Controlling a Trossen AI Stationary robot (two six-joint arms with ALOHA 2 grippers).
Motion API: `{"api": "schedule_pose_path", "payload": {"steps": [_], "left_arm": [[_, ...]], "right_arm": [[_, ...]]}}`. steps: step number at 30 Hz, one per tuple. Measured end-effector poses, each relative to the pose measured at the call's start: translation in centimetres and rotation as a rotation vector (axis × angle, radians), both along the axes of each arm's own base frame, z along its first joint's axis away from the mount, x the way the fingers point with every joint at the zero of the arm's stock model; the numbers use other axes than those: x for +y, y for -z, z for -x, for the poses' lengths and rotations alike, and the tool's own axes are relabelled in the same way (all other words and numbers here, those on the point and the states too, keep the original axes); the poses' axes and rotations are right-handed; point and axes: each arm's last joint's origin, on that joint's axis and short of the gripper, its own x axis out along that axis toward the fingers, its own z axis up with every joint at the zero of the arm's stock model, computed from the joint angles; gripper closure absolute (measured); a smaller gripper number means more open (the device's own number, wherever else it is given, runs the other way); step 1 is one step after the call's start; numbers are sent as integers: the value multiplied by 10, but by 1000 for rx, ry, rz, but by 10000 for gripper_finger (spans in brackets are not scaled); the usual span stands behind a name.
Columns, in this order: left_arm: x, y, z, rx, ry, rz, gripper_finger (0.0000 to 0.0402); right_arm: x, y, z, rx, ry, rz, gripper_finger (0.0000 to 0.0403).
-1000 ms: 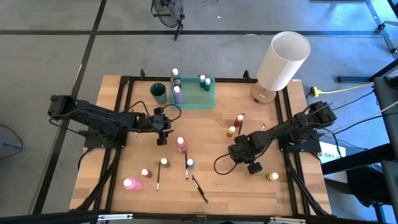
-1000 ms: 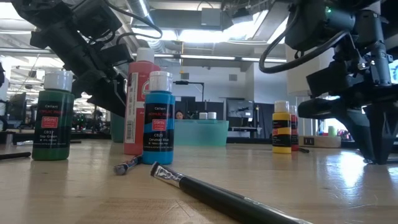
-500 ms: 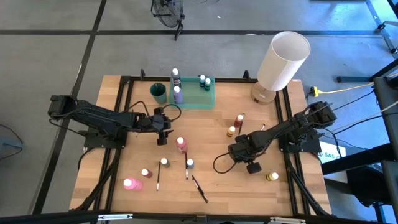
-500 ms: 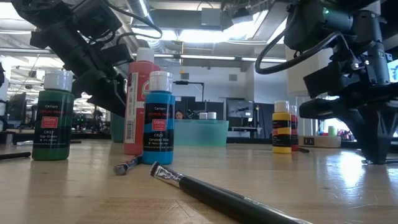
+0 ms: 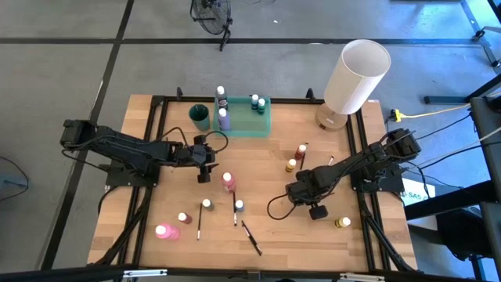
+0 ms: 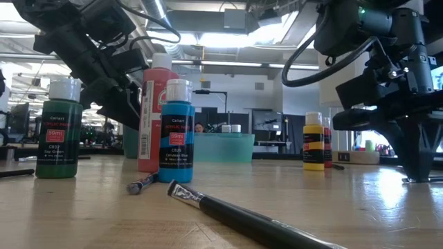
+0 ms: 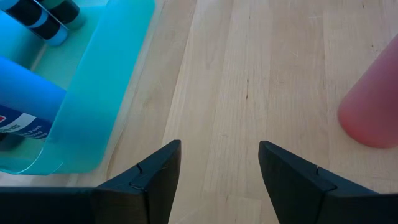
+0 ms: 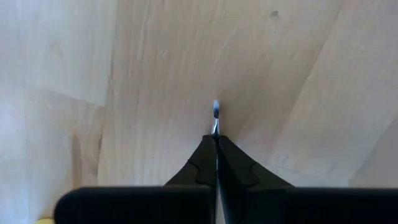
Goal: Pick & Place Paint Supplies
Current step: Put the silver paintbrush into the green cup
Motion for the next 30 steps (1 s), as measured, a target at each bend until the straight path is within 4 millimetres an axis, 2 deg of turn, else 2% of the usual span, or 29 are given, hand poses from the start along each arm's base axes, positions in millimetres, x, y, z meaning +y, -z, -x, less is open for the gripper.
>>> {"api": "schedule_pose_path", "payload": {"steps": [30], "left_arm": [[0, 0, 0, 4, 9, -8, 190]], "right_arm": [[9, -10, -2, 19, 13, 11, 402]]}}
